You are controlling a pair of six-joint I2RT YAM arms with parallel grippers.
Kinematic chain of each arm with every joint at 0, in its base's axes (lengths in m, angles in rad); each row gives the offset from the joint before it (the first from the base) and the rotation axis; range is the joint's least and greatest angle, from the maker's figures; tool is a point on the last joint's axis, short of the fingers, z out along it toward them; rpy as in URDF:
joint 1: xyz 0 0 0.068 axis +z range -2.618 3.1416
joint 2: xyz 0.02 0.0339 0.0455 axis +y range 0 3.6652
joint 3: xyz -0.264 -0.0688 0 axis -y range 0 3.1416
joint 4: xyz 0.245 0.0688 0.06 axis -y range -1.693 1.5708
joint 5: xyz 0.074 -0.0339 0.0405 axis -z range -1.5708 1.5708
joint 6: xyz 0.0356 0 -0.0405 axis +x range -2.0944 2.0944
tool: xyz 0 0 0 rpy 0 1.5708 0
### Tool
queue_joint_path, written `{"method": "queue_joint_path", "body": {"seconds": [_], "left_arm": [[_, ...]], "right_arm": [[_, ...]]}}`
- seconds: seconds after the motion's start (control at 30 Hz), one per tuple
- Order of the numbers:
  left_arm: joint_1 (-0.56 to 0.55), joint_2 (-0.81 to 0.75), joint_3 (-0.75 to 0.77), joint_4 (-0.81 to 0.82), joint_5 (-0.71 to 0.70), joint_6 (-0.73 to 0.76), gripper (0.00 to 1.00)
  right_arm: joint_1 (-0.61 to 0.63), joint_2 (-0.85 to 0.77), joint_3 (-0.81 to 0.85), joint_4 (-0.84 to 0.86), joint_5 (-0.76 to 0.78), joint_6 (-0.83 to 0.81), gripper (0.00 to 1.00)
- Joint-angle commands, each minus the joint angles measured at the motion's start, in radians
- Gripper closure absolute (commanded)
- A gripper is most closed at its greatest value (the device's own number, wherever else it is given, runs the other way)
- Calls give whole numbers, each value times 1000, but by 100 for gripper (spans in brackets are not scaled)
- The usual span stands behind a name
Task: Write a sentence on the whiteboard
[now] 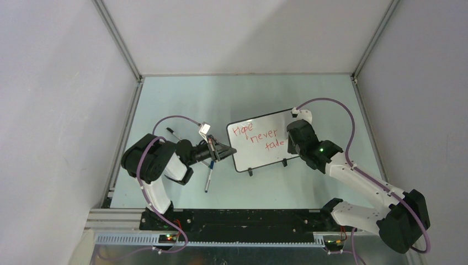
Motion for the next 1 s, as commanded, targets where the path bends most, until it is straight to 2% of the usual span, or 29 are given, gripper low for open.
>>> {"method": "queue_joint_path", "body": {"seconds": [0.0, 0.6, 0.97], "left_arm": [[-4, 4, 11, 32, 10, -1, 100], [-4, 4, 15, 32, 9, -1, 100], [-4, 4, 14, 32, 9, -1, 100]], "right_arm": [[-5, 6, 6, 45, 8, 15, 100], [-4, 5, 6, 37, -65, 7, 100], [2, 12, 2, -6, -48, 20, 100]]}}
